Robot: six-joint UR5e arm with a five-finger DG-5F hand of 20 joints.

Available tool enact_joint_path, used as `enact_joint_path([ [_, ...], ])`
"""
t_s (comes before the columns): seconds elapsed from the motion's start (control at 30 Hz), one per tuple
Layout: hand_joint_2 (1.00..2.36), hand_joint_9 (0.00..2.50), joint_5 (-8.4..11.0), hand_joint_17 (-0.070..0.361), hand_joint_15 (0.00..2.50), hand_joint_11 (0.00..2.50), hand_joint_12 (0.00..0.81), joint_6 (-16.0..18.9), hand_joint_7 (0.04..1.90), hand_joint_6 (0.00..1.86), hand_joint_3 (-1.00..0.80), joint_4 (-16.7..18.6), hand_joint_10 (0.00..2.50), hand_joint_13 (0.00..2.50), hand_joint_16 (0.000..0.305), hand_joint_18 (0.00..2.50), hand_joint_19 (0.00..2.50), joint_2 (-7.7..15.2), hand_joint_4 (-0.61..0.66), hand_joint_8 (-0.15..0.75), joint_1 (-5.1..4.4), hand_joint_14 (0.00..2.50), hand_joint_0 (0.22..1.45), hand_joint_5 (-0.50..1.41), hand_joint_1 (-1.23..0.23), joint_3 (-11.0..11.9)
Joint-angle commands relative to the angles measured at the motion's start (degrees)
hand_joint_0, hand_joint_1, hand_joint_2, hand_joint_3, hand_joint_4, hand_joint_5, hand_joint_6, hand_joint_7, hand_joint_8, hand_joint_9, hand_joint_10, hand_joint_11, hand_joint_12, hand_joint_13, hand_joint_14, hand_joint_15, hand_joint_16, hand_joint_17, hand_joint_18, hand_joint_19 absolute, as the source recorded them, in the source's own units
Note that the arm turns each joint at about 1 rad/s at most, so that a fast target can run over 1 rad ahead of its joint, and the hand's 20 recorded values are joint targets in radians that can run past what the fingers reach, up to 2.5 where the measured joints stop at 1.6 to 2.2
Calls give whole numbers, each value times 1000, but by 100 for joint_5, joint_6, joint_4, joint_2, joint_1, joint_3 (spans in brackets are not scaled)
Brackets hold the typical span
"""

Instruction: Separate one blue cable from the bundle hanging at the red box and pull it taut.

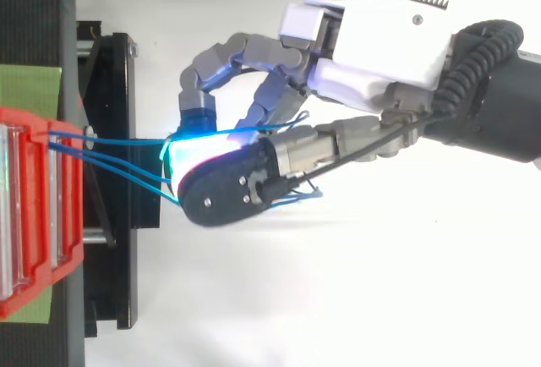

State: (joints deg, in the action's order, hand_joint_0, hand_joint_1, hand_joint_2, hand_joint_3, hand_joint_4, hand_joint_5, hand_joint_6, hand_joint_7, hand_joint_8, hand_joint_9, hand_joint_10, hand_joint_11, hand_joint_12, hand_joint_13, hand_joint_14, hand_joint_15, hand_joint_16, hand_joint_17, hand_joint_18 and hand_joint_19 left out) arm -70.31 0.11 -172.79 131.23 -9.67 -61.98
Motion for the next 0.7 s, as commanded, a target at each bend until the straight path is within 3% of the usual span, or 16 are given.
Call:
enact_joint_path([
  [0.0, 1001, 1188, 0, 106, 692, 1169, 390, -2, 1163, 872, -483, 8, 20, 1075, 47, 938, 654, -1, 160, 395, 9, 22, 624, -156, -547, 2],
  [0.13, 1014, 1169, -9, 107, 695, 1184, 395, -2, 1236, 879, -291, 8, 19, 1069, 48, 942, 656, -1, 176, 395, 9, 24, 627, -160, -686, -7],
  [0.23, 1017, 1141, -18, 108, 694, 1186, 389, -2, 1201, 898, -245, 8, 19, 1054, 48, 940, 638, -1, 152, 394, 18, 25, 654, -171, -787, 2],
  [0.37, 1008, 1109, -18, 106, 681, 1185, 378, -2, 1196, 919, -412, 0, 18, 1032, 47, 904, 595, -1, 84, 375, 27, 23, 767, -186, -903, 37],
  [0.47, 1000, 1116, -18, 102, 687, 1193, 369, -2, 1213, 924, -500, -9, 19, 1026, 45, 880, 585, -1, 58, 362, 27, 23, 822, -187, -904, 72],
  [0.67, 1000, 1132, -26, 102, 695, 1214, 361, -2, 1204, 915, -500, -18, 19, 1022, 46, 881, 563, -1, 83, 361, 35, 26, 700, -167, -994, 90],
])
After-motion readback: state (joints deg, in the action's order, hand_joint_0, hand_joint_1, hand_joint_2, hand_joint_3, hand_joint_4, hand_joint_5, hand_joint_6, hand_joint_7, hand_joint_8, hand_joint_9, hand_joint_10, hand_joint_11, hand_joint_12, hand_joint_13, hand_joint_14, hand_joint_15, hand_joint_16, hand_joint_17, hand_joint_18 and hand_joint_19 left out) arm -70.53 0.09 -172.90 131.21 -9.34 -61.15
